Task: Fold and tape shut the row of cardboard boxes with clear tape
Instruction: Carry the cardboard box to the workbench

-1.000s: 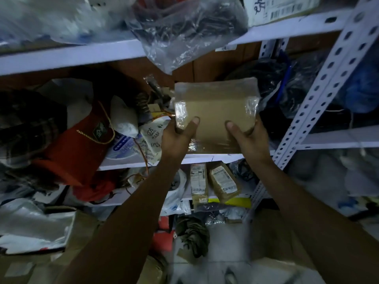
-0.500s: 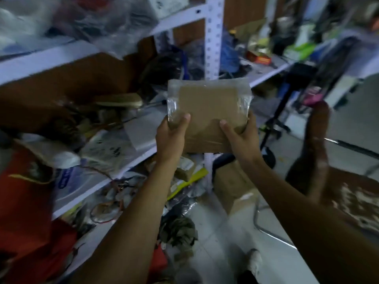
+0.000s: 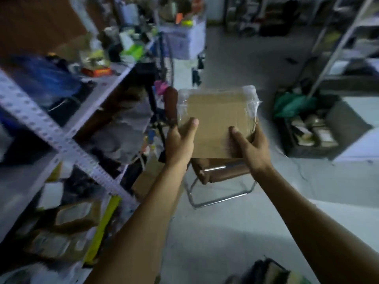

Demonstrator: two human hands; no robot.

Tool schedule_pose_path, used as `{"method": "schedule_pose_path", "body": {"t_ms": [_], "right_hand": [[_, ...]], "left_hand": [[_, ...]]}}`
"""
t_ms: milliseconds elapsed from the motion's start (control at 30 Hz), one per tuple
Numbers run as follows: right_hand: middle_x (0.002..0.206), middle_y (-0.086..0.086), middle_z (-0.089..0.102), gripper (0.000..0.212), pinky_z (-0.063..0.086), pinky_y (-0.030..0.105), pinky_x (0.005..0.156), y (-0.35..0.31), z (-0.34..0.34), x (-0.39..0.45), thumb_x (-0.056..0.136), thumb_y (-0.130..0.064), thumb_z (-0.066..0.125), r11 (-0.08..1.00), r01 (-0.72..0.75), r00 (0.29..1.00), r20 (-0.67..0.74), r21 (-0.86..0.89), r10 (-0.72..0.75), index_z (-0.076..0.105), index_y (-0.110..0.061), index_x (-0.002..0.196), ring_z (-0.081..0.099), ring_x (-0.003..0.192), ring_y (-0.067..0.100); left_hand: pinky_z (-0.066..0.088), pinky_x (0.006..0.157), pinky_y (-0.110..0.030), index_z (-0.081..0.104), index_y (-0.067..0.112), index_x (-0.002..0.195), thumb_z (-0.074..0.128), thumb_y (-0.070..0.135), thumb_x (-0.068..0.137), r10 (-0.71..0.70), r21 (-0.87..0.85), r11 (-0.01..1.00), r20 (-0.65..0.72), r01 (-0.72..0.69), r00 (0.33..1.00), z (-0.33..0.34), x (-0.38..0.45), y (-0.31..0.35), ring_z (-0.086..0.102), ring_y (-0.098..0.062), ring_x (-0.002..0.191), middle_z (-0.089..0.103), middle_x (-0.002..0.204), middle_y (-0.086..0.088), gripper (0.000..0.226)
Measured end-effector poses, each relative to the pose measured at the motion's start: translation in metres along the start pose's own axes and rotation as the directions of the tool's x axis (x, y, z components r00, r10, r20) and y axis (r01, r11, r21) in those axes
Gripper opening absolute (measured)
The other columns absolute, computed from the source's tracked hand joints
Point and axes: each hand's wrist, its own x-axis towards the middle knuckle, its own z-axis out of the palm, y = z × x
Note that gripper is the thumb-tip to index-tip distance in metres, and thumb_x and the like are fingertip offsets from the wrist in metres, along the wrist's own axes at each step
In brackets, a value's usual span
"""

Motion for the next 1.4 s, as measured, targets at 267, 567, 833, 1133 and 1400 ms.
{"method": "schedule_pose_path", "body": {"t_ms": [267,567,833,1133,1400], "right_hand": [[0.126,-0.015,0.060,0.070,0.056,0.036,0.095,0.036,-0.191,0.033,0.085,-0.050,0.071,1.000,-0.028,0.957,-0.290,-0.013,0.023,0.039,-0.033,0.145,0.060,0.111,0.000],[0.126,-0.005,0.062,0.062,0.057,0.038,0.091,0.076,-0.349,0.065,0.087,-0.049,0.067,0.995,-0.100,0.830,-0.552,0.003,0.085,0.043,-0.032,0.142,0.062,0.113,0.015],[0.120,-0.013,0.066,0.061,0.057,0.039,0.092,0.126,-0.476,0.144,0.085,-0.050,0.068,0.989,-0.139,0.652,-0.748,0.045,0.125,0.046,-0.034,0.140,0.065,0.108,0.006],[0.123,-0.014,0.065,0.068,0.054,0.028,0.095,0.161,-0.628,0.240,0.082,-0.052,0.068,0.973,-0.207,0.416,-0.891,0.103,0.182,0.045,-0.028,0.142,0.063,0.110,0.000],[0.119,-0.021,0.065,0.065,0.052,0.017,0.088,0.195,-0.806,0.270,0.083,-0.052,0.068,0.973,-0.204,0.282,-0.945,0.110,0.166,0.045,-0.030,0.140,0.062,0.109,-0.003]], "left_hand": [[0.052,0.097,-0.035,0.060,0.010,0.130,0.072,0.052,0.087,-0.057,0.061,0.997,0.377,0.036,0.925,0.215,-0.028,0.009,0.064,-0.020,0.111,0.068,0.116,0.000,0.061],[0.059,0.091,-0.039,0.057,0.020,0.130,0.068,0.060,0.085,-0.040,0.145,0.985,0.702,-0.088,0.711,0.408,-0.044,0.015,0.066,-0.017,0.104,0.066,0.107,0.009,0.062],[0.052,0.095,-0.030,0.061,0.030,0.117,0.065,0.063,0.081,-0.012,0.118,0.974,0.880,-0.194,0.475,0.607,-0.023,0.009,0.065,-0.009,0.106,0.066,0.106,0.020,0.049],[0.051,0.104,-0.042,0.062,0.022,0.126,0.064,0.068,0.073,-0.040,0.089,0.978,0.968,-0.187,0.247,0.841,-0.020,0.030,0.066,-0.011,0.113,0.071,0.118,0.009,0.071],[0.046,0.111,-0.041,0.052,0.016,0.142,0.064,0.058,0.083,-0.024,0.038,0.976,0.998,-0.215,0.065,1.043,-0.091,0.042,0.060,-0.013,0.124,0.065,0.133,0.005,0.073]]}}
